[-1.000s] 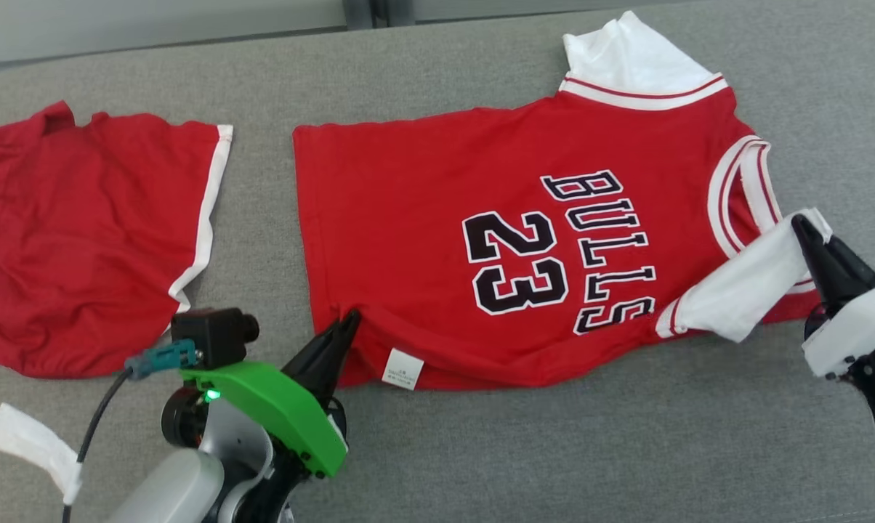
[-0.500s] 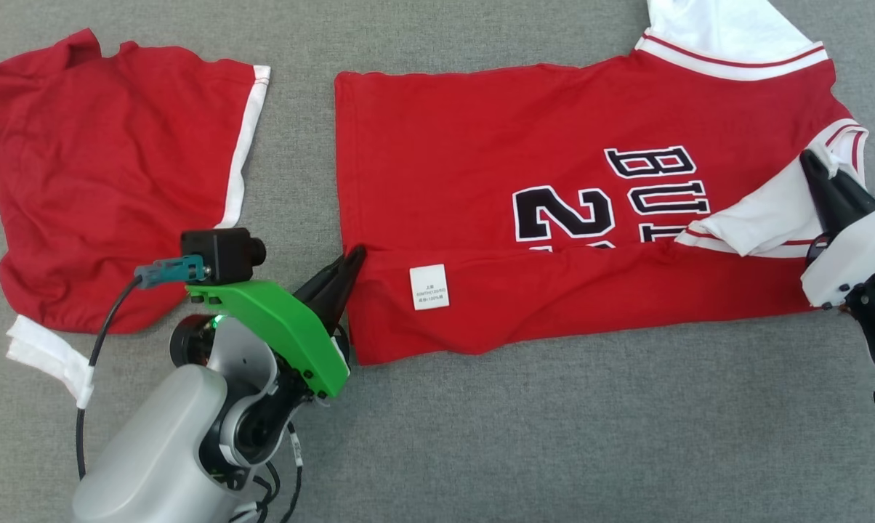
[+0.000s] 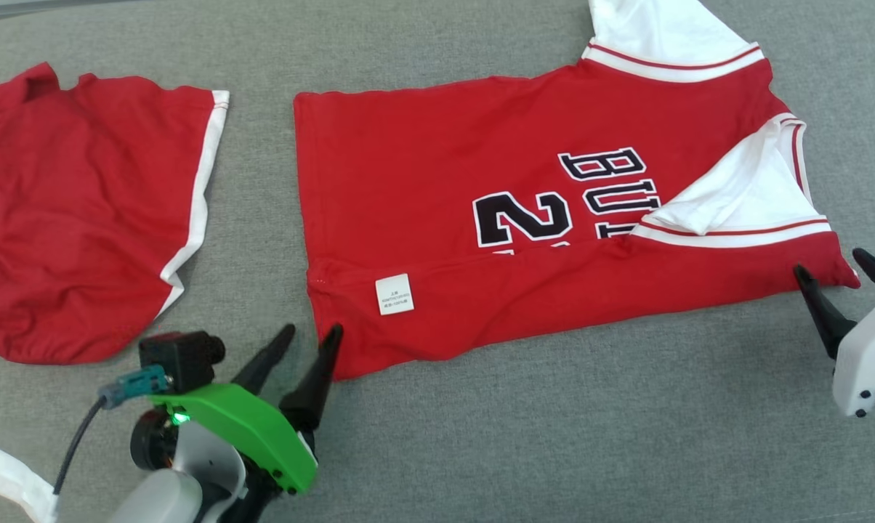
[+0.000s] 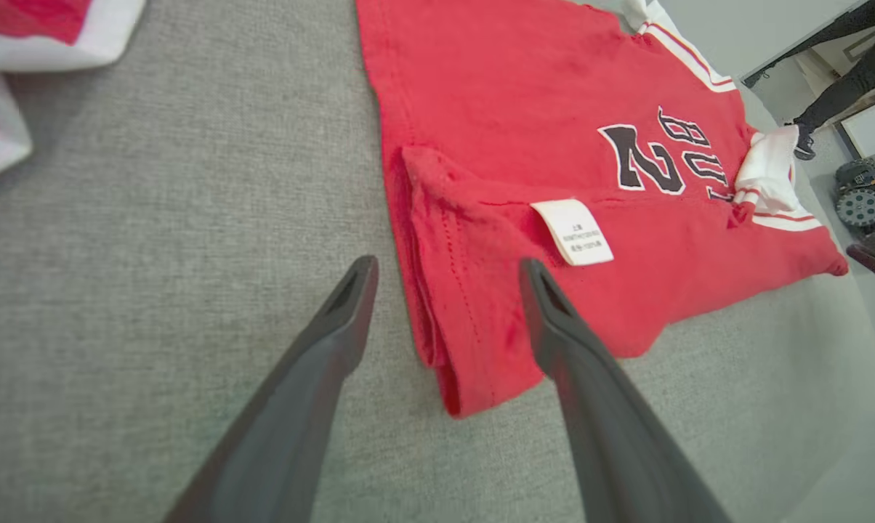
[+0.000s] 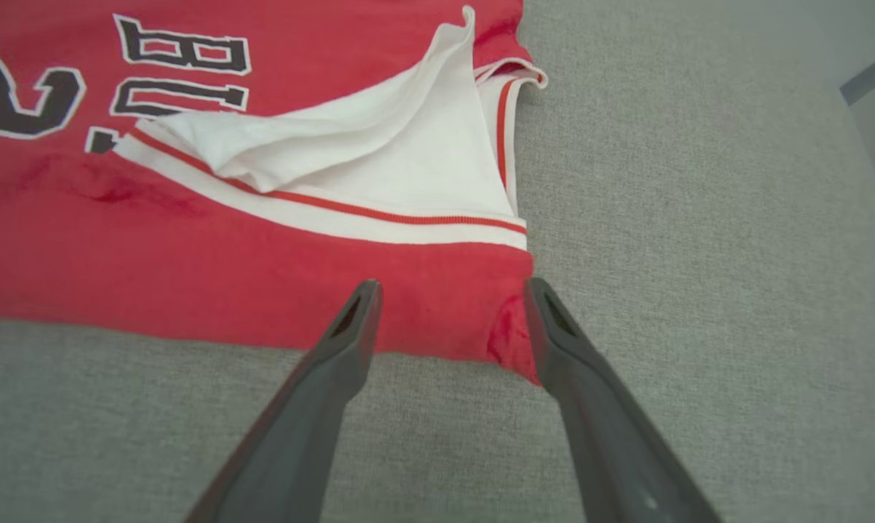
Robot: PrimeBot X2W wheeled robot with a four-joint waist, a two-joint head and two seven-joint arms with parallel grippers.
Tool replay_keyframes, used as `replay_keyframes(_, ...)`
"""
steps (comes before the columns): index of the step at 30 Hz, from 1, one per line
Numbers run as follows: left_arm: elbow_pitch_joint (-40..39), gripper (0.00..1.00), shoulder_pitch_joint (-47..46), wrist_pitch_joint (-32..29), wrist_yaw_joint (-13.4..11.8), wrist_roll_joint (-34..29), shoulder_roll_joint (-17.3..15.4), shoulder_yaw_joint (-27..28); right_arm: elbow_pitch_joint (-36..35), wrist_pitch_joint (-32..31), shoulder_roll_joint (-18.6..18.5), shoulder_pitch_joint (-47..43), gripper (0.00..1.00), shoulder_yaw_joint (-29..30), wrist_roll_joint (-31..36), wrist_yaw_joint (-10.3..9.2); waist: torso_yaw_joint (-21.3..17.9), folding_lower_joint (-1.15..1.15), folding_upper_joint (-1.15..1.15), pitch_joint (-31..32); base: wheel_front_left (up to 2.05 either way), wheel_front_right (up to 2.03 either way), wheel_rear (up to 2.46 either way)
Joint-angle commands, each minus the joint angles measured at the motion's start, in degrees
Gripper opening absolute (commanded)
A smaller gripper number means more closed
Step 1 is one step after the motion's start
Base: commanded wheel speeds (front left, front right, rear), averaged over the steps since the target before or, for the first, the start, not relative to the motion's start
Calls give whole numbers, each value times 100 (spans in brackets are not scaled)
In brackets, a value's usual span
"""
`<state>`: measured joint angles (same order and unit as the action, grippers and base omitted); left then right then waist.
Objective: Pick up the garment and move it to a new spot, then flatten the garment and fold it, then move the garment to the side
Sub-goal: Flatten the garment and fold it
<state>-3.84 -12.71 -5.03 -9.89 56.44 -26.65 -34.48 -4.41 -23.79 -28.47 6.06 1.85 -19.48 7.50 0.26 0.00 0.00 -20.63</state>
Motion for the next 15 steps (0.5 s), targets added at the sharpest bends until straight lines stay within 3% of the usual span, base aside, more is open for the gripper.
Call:
replay_keyframes(1,-63,100,87,-29,-40,40,-34,1,-12,-34,-27,12,100,34,76,-2,7,0,0,-132,0,0,0)
replay_keyframes(6,7,100,59,-144,-157,-48,-24,-124,257,-115,-84,194,100,95,300,-2,127,0,0,-352,0,0,0)
replay_keyframes(15,368,100,-254,-413,100,49,188,-347,850,-306,-201,466,100,213,439,-2,252,0,0,-558,0,0,0)
